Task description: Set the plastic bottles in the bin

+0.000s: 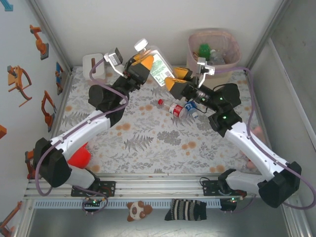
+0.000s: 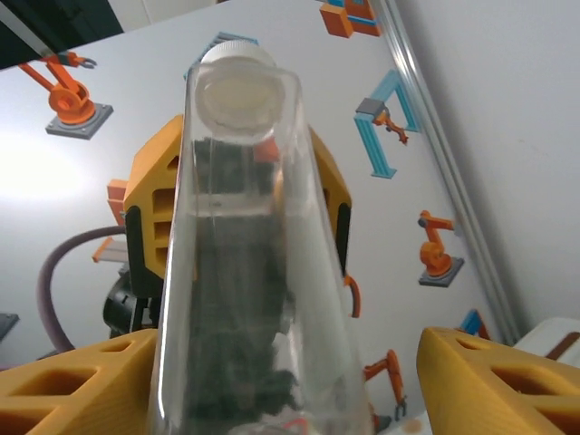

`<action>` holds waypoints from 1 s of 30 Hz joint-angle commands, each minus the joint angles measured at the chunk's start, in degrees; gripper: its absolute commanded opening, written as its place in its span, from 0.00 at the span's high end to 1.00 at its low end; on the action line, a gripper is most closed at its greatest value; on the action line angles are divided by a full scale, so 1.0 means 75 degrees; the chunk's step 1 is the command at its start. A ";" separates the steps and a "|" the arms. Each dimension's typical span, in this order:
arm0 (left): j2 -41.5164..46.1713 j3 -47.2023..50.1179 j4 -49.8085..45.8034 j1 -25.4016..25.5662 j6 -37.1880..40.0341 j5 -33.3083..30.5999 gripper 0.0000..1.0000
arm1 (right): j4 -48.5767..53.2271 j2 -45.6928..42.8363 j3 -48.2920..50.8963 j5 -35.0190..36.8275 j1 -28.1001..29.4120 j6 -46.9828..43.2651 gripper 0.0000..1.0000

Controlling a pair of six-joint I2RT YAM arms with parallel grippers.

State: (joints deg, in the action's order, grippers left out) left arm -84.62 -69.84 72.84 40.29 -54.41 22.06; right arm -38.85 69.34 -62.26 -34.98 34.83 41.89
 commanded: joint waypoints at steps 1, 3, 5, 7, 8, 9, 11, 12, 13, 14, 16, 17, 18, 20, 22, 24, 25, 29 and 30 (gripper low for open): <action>-0.0166 -0.0416 0.0976 -0.0111 -0.0539 -0.0202 0.61 | -0.0821 0.0189 -0.0492 0.0152 0.0204 0.0142 0.38; -0.0213 -0.0483 0.0982 -0.0110 -0.0557 -0.0192 0.61 | -0.0928 0.0322 -0.0623 0.0201 0.0263 0.0203 0.43; -0.0246 -0.0507 0.0979 -0.0109 -0.0562 -0.0187 0.61 | -0.1027 0.0370 -0.0660 0.0284 0.0278 0.0248 0.48; -0.0227 -0.0486 0.0976 -0.0111 -0.0560 -0.0188 0.61 | -0.1072 0.0374 -0.0643 0.0360 0.0272 0.0227 0.53; -0.0210 -0.0473 0.0982 -0.0110 -0.0554 -0.0197 0.60 | -0.1078 0.0367 -0.0641 0.0391 0.0272 0.0216 0.54; -0.0203 -0.0445 0.0976 -0.0117 -0.0544 -0.0197 0.59 | -0.1078 0.0366 -0.0625 0.0409 0.0278 0.0195 0.56; -0.0179 -0.0392 0.0976 -0.0140 -0.0542 -0.0238 0.54 | -0.1072 0.0363 -0.0617 0.0434 0.0279 0.0203 0.60; -0.0148 -0.0334 0.0982 -0.0157 -0.0535 -0.0267 0.48 | -0.1066 0.0343 -0.0613 0.0455 0.0278 0.0193 0.62; -0.0143 -0.0282 0.0967 -0.0196 -0.0507 -0.0292 0.42 | -0.1066 0.0315 -0.0591 0.0507 0.0278 0.0178 0.63; -0.0114 -0.0225 0.0973 -0.0222 -0.0481 -0.0310 0.37 | -0.1057 0.0285 -0.0570 0.0543 0.0278 0.0148 0.64; -0.0039 -0.0033 0.0913 -0.0296 -0.0405 -0.0384 0.28 | -0.0902 0.0133 -0.0502 0.0667 0.0268 -0.0024 0.65; 0.0012 0.0054 0.0861 -0.0332 -0.0354 -0.0397 0.25 | -0.0715 0.0037 -0.0498 0.0747 0.0258 -0.0116 0.65; 0.0094 0.0168 0.0712 -0.0379 -0.0278 -0.0416 0.23 | -0.0410 -0.0059 -0.0523 0.0825 0.0244 -0.0285 0.66; 0.0293 0.0378 0.0373 -0.0438 -0.0048 -0.0443 0.21 | 0.0573 -0.0262 -0.0682 0.0976 0.0220 -0.0817 0.67; 0.0561 0.0571 -0.0436 -0.0483 0.0255 -0.0455 0.21 | 0.1828 -0.0423 -0.1003 0.1286 0.0208 -0.1470 0.67; 0.0893 0.0721 -0.1351 -0.0485 0.0758 -0.0470 0.20 | 0.3335 -0.0523 -0.1431 0.1775 0.0196 -0.2142 0.67; 0.1037 0.0756 -0.1904 -0.0488 0.0985 -0.0502 0.20 | 0.3923 -0.0538 -0.1654 0.2009 0.0179 -0.2391 0.67; 0.1564 0.0737 -0.3987 -0.0486 0.1887 -0.0634 0.20 | 0.5743 -0.0474 -0.2456 0.2826 -0.0073 -0.2781 0.67; 0.1673 0.0748 -0.4412 -0.0486 0.2050 -0.0685 0.20 | 0.6060 -0.0445 -0.2647 0.2994 -0.0195 -0.2746 0.68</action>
State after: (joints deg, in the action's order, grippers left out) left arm -74.98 -64.23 52.27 36.93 -46.30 18.02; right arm -6.15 66.78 -78.26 -19.44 35.20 25.96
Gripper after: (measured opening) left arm 0.800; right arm 0.455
